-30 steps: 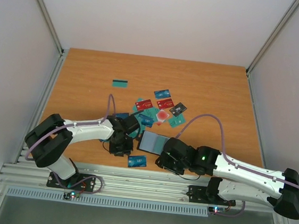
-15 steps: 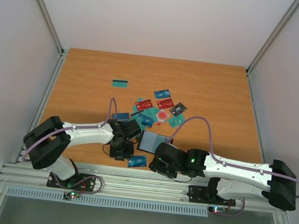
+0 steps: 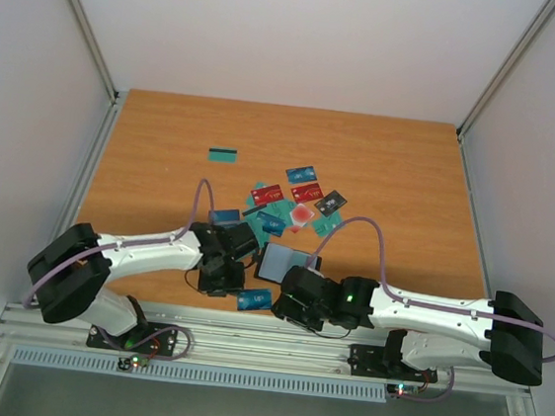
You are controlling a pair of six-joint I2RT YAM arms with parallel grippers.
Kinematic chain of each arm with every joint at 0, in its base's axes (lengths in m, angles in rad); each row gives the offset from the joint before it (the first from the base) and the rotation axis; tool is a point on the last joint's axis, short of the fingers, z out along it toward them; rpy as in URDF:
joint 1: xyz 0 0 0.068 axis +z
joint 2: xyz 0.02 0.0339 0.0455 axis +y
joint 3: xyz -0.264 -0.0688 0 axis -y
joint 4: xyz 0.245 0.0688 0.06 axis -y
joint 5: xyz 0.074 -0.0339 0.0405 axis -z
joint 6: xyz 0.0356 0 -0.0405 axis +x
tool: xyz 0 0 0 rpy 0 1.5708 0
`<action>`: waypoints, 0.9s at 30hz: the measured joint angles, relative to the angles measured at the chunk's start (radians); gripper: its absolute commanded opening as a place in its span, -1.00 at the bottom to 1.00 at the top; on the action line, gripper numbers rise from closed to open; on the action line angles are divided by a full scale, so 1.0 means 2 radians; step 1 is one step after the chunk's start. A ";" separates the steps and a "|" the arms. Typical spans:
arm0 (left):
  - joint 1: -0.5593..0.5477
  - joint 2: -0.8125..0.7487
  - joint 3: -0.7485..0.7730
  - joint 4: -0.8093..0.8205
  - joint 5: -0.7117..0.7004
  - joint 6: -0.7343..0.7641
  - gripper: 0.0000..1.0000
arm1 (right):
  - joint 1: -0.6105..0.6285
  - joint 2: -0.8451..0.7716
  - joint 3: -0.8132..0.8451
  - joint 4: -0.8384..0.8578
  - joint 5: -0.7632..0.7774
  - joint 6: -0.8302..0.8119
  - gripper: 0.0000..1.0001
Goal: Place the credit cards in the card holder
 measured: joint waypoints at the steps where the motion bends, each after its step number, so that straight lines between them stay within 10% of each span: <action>1: 0.000 0.000 0.012 -0.012 -0.012 0.003 -0.47 | 0.000 0.000 0.000 0.000 0.000 0.001 0.00; 27: -0.005 0.107 0.083 -0.047 -0.087 0.104 -0.46 | 0.001 -0.043 -0.003 -0.030 0.019 0.006 0.02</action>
